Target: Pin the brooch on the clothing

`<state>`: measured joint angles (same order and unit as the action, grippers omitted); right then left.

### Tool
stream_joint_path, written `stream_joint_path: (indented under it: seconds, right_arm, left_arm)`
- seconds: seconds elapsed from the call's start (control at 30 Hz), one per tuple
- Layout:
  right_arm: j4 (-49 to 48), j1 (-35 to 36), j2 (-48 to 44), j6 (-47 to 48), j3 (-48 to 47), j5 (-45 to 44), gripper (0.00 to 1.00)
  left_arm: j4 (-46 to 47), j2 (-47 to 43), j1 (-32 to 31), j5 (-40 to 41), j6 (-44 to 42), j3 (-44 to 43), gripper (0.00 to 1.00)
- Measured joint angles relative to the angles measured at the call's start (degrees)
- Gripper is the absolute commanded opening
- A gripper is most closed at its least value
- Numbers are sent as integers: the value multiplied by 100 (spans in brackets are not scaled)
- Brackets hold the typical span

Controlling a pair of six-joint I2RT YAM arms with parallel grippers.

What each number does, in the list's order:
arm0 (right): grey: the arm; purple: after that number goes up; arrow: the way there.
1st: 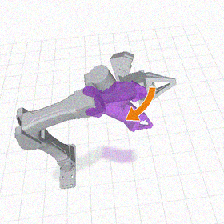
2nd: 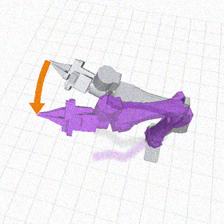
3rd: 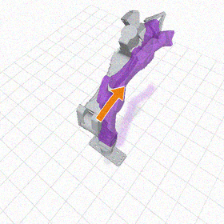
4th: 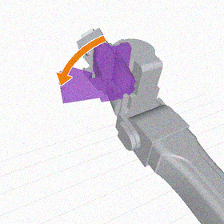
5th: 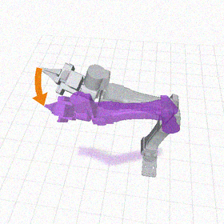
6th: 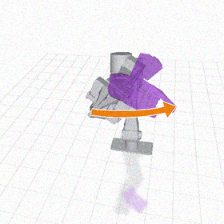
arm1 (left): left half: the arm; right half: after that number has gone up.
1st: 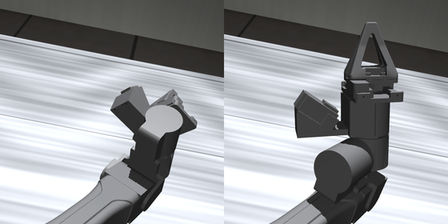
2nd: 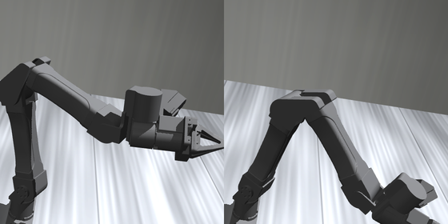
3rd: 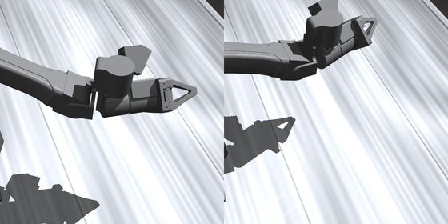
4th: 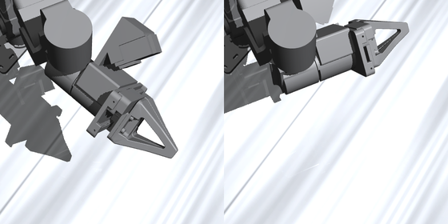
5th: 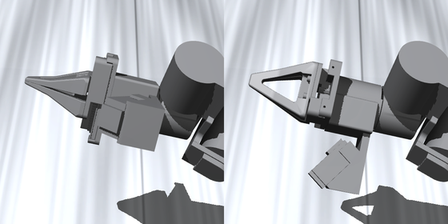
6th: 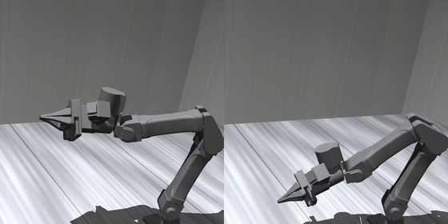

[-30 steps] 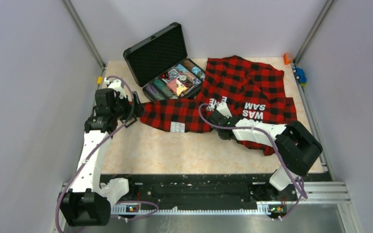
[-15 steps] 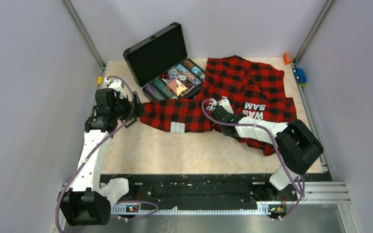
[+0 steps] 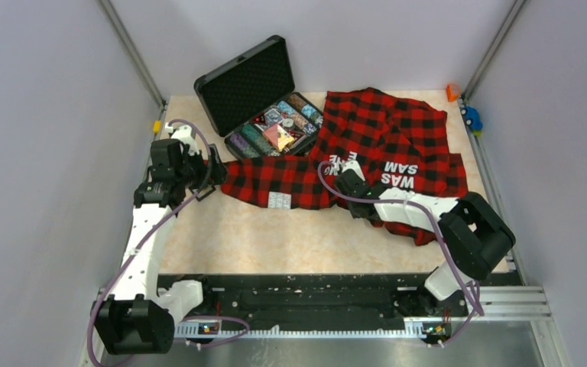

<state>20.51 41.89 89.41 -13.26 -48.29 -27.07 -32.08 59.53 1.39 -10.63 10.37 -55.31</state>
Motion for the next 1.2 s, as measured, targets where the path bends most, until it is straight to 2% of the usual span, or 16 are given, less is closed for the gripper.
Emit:
stream_joint_path:
  seconds: [0.2, 0.37, 0.6, 0.67, 0.87, 1.03, 1.1, 1.2]
  right_arm:
    - [46, 9, 409, -28, -195, -111, 24]
    - [50, 9, 490, -39, -282, -118, 28]
    - [68, 7, 490, -33, -326, 142, 28]
    - [68, 7, 487, -33, -328, 188, 25]
    - [98, 9, 483, -74, -356, 385, 7]
    - [133, 11, 466, -87, -358, 433, 2]
    - [136, 11, 463, -87, -358, 439, 2]
    - [136, 11, 463, -94, -358, 452, 15]
  left_arm:
    - [0, 0, 0, 0, 0, 0, 93]
    - [0, 0, -4, 0, 0, 0, 93]
    - [0, 0, -11, 2, -2, 0, 93]
    - [0, 0, -15, 2, 0, 0, 93]
    - [0, 0, -37, 0, 0, 0, 93]
    - [0, 0, -37, 0, 0, 0, 93]
    - [0, 0, -37, 0, 0, 0, 93]
    - [0, 0, -37, 0, 0, 0, 93]
